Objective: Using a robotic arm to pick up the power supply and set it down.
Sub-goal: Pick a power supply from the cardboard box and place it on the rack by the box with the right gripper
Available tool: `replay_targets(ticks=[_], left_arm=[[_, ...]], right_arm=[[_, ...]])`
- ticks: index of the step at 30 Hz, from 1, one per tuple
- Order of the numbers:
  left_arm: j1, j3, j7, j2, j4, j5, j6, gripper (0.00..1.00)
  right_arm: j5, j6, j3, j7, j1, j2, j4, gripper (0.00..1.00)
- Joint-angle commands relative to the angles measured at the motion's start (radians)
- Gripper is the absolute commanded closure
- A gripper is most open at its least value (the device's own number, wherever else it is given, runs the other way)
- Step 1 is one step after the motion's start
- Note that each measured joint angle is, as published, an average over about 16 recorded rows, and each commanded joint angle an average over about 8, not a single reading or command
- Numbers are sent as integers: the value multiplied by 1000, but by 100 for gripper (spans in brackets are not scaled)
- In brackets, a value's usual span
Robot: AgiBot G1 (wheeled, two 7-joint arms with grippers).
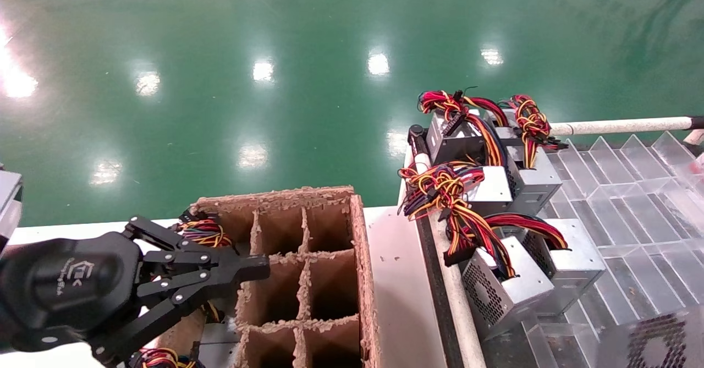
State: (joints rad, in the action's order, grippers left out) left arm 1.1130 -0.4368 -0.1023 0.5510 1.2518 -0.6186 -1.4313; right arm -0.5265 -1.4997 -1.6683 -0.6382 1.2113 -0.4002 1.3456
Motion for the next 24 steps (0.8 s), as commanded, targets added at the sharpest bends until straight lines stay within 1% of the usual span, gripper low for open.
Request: replay_targets(ticks=[1,6,11,18,24], left_arm=[[0,0,0,0,0,0,0,100],[0,0,0,0,0,0,0,100],[0,0,0,0,0,0,0,100],[0,0,0,0,0,0,0,100],[0,0,0,0,0,0,0,100]], right_arm=[[-9,-3,-34,-17,6,3,-1,100],[-16,15,-65,-39,10,29,-8,100],[-23,44,-73,-52,11,42,-24,100],[-23,58,-59,-37,10,63,-85,100],[-3,49,-23,-7,10,112,-149,100]])
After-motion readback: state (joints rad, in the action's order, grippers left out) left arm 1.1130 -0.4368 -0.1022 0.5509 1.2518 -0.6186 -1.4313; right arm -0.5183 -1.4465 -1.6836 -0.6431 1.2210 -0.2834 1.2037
